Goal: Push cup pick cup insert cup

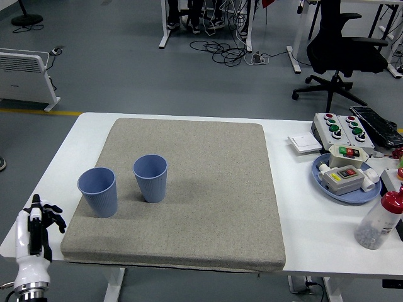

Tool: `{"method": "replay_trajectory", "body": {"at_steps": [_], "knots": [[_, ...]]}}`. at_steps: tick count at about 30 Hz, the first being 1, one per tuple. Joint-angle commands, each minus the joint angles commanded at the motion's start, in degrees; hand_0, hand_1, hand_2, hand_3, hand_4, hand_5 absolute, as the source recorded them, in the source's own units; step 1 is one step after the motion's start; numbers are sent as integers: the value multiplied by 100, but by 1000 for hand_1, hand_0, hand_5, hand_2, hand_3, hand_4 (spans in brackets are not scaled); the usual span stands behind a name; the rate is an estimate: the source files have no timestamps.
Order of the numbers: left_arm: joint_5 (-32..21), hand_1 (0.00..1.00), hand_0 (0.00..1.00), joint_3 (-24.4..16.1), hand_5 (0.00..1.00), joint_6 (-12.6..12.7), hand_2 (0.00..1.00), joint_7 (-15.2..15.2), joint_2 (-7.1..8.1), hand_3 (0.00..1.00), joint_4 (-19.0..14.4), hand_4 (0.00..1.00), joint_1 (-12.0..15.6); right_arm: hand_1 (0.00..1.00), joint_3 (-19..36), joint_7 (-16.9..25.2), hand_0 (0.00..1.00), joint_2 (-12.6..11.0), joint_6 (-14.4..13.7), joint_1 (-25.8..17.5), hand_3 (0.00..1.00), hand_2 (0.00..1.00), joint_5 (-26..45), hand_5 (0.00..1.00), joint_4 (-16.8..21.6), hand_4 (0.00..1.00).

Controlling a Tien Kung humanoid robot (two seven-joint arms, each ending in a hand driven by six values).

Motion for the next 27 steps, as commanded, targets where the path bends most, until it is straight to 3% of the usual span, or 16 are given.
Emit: {"method": "replay_trajectory", "body": {"at_steps": [20, 27], "knots": [[417, 180, 87, 463, 979, -315, 220, 254, -69, 219, 758, 429, -557, 679, -33, -33, 739, 29, -20, -37, 599, 710, 7, 566, 0, 135], [373, 184, 100, 505, 988, -331, 222, 134, -138, 220, 1145, 428, -776, 678, -31, -25, 738, 39, -31, -47, 599, 707, 11, 566, 0, 135]]}}
